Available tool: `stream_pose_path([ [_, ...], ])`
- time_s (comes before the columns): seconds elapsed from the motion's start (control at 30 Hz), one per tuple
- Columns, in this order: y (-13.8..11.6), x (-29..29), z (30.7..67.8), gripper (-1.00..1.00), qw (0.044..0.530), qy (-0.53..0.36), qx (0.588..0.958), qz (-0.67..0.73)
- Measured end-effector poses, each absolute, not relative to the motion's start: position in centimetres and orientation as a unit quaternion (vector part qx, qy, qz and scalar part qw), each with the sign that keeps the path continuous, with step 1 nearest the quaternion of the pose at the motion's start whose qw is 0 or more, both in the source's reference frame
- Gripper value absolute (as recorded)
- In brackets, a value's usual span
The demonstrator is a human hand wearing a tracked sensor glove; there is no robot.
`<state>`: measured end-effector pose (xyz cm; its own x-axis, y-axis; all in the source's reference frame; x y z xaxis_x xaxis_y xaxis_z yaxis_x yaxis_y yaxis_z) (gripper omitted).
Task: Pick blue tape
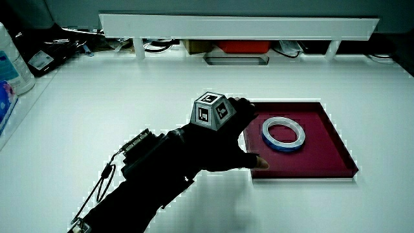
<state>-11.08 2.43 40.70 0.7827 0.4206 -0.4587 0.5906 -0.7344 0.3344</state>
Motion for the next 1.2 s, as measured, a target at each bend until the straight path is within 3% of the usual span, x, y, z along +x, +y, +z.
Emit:
stream_pose_path([
  [0.17,1.7,-10.0,41.7,0.00,0.231,0.282,0.910,-0.199],
  [0.9,-2.5,-3.0,47.0,0.00,0.289,0.270,0.906,-0.152],
  [1.2,-2.2,-1.2,49.7,0.00,0.311,0.269,0.899,-0.147],
])
